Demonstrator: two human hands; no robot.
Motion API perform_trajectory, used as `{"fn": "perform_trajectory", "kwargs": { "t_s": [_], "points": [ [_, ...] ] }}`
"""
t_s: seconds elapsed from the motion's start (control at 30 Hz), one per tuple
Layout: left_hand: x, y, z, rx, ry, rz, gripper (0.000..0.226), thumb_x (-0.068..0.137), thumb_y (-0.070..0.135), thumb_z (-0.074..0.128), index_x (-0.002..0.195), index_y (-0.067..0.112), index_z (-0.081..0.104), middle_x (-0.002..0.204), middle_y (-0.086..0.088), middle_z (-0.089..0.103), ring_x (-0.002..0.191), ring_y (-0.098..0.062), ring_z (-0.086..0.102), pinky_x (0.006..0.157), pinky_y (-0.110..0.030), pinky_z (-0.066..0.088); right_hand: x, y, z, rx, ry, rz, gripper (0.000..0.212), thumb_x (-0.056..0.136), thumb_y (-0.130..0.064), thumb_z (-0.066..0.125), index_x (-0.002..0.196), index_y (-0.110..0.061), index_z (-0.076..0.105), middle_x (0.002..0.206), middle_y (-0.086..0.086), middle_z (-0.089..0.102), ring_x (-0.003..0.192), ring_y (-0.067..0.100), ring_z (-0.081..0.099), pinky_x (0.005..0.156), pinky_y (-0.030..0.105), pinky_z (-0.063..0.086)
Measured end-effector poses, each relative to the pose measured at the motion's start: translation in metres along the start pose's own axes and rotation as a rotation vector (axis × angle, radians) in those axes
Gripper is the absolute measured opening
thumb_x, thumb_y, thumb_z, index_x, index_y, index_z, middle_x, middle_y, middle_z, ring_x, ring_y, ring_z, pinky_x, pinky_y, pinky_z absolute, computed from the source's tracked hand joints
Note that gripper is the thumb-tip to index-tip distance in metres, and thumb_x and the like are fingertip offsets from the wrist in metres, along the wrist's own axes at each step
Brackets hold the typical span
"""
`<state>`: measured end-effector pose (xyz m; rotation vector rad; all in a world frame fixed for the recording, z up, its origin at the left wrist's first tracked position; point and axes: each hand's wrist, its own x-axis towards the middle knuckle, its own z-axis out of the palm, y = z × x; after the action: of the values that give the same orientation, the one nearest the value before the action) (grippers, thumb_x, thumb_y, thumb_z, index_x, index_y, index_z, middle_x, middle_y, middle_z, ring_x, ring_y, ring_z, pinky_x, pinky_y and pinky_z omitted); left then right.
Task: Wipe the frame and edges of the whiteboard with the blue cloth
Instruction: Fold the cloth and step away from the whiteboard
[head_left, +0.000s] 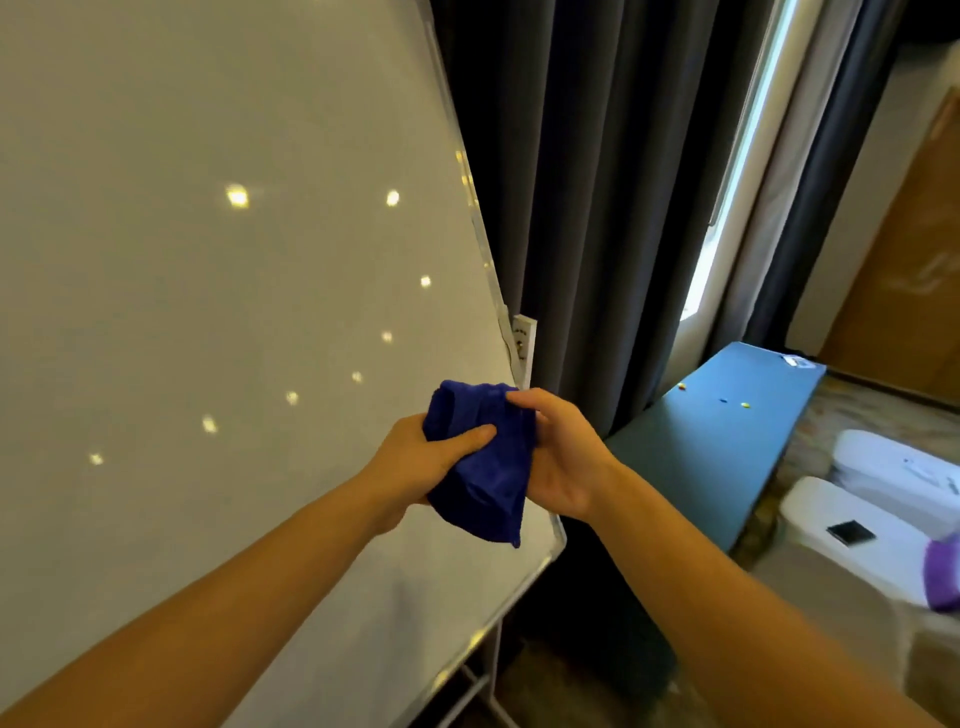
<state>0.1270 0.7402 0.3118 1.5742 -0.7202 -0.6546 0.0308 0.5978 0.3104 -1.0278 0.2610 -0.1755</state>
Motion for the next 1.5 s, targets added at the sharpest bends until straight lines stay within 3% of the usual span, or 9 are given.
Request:
{"fn": "perform_trajectory", "kwargs": {
  "t_s": [0.23, 0.33, 0.43, 0.63, 0.87, 1.03, 1.23, 1.4, 1.5],
  "points": [
    [-0.009, -0.047, 0.100, 0.086, 0.180, 0.040, 0.022, 0.089, 0.053, 0.057, 0.093, 0.033, 0.066, 0.095, 0.003, 0.074, 0.086, -0.019, 0.069, 0.079, -0.040, 0.058, -0.050, 0.033, -0.066, -0.156, 0.345, -0.150, 0.021, 0.088, -0.024, 0.070, 0.106, -0.013, 0.071, 0.100, 0.010, 0.075, 0.090, 0.026, 0.073, 0.075, 0.039, 0.060],
    [-0.007, -0.072, 0.165, 0.184, 0.241, 0.032, 0.028, 0.094, 0.054, 0.046, 0.083, 0.033, 0.062, 0.083, 0.005, 0.070, 0.073, -0.011, 0.065, 0.060, -0.023, 0.050, -0.074, 0.049, -0.108, -0.315, 0.516, -0.222, 0.008, 0.094, -0.029, 0.062, 0.096, -0.029, 0.069, 0.092, 0.000, 0.074, 0.085, 0.020, 0.072, 0.073, 0.034, 0.060],
    [-0.002, -0.095, 0.238, 0.236, 0.276, 0.079, 0.030, 0.096, 0.051, 0.043, 0.084, 0.032, 0.062, 0.073, 0.012, 0.065, 0.062, -0.001, 0.061, 0.050, -0.010, 0.043, -0.100, 0.058, -0.165, -0.434, 0.609, -0.241, 0.015, 0.099, -0.034, 0.051, 0.092, -0.038, 0.064, 0.095, -0.007, 0.071, 0.088, 0.013, 0.067, 0.076, 0.032, 0.056],
    [0.028, -0.125, 0.384, 0.087, 0.221, -0.020, 0.028, 0.097, 0.042, 0.047, 0.093, 0.023, 0.067, 0.083, 0.006, 0.070, 0.077, -0.012, 0.066, 0.065, -0.026, 0.051, -0.153, 0.037, -0.299, -0.306, 0.667, -0.101, 0.024, 0.101, -0.033, 0.046, 0.110, -0.022, 0.065, 0.104, 0.006, 0.072, 0.092, 0.025, 0.069, 0.079, 0.040, 0.058],
    [0.084, -0.143, 0.490, -0.406, 0.196, -0.379, 0.026, 0.094, 0.044, 0.054, 0.101, 0.022, 0.068, 0.097, -0.004, 0.075, 0.085, -0.023, 0.073, 0.066, -0.033, 0.058, -0.167, 0.001, -0.419, -0.290, 0.713, -0.015, 0.026, 0.091, -0.037, 0.064, 0.093, -0.012, 0.071, 0.086, 0.010, 0.075, 0.078, 0.027, 0.072, 0.067, 0.042, 0.061],
    [0.165, -0.181, 0.535, -0.383, 0.190, -0.461, 0.029, 0.095, 0.044, 0.053, 0.104, 0.021, 0.068, 0.096, -0.004, 0.075, 0.086, -0.025, 0.073, 0.071, -0.037, 0.059, -0.121, -0.016, -0.517, -0.403, 0.760, 0.050, 0.023, 0.087, -0.041, 0.068, 0.086, -0.018, 0.070, 0.080, 0.004, 0.074, 0.072, 0.020, 0.071, 0.056, 0.029, 0.058],
    [0.273, -0.225, 0.585, -0.383, 0.267, -0.629, 0.020, 0.095, 0.047, 0.051, 0.092, 0.031, 0.062, 0.096, -0.001, 0.072, 0.088, -0.027, 0.070, 0.080, -0.049, 0.060, -0.044, -0.033, -0.620, -0.525, 0.708, 0.213, 0.017, 0.091, -0.036, 0.065, 0.088, -0.020, 0.070, 0.081, 0.004, 0.074, 0.077, 0.026, 0.071, 0.064, 0.042, 0.060],
    [0.349, -0.245, 0.607, -0.386, 0.393, -0.696, 0.022, 0.094, 0.048, 0.051, 0.102, 0.029, 0.060, 0.088, 0.005, 0.069, 0.080, -0.022, 0.069, 0.063, -0.035, 0.058, 0.024, -0.051, -0.680, -0.624, 0.639, 0.312, 0.016, 0.091, -0.037, 0.064, 0.091, -0.021, 0.068, 0.085, 0.004, 0.074, 0.079, 0.025, 0.071, 0.069, 0.045, 0.061],
    [0.384, -0.264, 0.611, -0.397, 0.487, -0.727, 0.027, 0.094, 0.048, 0.051, 0.110, 0.028, 0.060, 0.093, 0.006, 0.069, 0.083, -0.020, 0.070, 0.065, -0.035, 0.058, 0.064, -0.048, -0.707, -0.647, 0.576, 0.380, 0.019, 0.092, -0.037, 0.063, 0.091, -0.019, 0.067, 0.086, 0.006, 0.073, 0.080, 0.027, 0.070, 0.071, 0.046, 0.060]
  ]
}}
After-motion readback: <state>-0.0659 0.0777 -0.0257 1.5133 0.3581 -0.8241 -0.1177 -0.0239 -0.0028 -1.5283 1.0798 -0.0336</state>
